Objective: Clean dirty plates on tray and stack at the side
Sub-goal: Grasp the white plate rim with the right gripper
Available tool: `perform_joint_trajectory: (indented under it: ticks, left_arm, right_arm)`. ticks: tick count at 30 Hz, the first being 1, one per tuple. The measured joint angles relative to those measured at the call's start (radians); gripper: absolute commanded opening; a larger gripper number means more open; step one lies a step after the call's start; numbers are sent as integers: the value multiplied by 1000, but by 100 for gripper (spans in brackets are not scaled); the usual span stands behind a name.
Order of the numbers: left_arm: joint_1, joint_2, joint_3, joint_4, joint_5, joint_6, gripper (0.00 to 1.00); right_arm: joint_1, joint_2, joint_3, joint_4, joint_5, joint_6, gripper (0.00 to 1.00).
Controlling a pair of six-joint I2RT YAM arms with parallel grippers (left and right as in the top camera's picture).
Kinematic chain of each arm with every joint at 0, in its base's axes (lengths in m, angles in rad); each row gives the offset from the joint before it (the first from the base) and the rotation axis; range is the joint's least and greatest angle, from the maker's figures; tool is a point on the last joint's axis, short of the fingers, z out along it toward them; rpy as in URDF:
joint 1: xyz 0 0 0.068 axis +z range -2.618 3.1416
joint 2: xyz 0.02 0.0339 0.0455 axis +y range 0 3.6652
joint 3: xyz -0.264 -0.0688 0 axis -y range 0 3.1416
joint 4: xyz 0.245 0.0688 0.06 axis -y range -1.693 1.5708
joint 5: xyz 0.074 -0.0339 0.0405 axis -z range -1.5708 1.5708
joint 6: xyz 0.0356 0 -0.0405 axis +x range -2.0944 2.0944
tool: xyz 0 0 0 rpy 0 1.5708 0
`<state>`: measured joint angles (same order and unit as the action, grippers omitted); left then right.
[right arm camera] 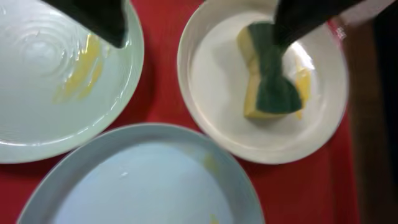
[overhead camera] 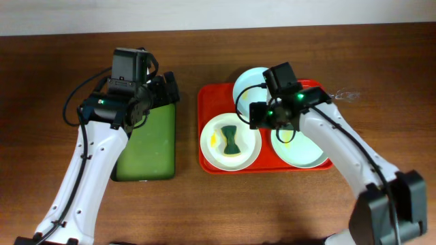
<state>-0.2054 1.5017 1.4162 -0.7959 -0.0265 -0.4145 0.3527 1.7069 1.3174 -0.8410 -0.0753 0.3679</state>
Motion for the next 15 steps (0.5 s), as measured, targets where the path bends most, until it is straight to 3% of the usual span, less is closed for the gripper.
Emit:
perform_joint_trajectory:
  ticks: [3, 7, 8, 15]
  left_arm:
    - [0, 1, 0, 0, 0, 0, 99]
    - [0, 2, 0, -2, 0, 0, 99]
    - [0, 2, 0, -2, 0, 0, 99]
    - [0, 2, 0, -2, 27, 0, 99]
  right_arm:
    - [5, 143, 0, 57, -6, -69, 56]
    - [5, 266, 0, 69, -19, -188, 53]
    - [5, 273, 0, 72, -20, -233, 39]
    - [-20, 273, 0, 99, -100, -327, 37]
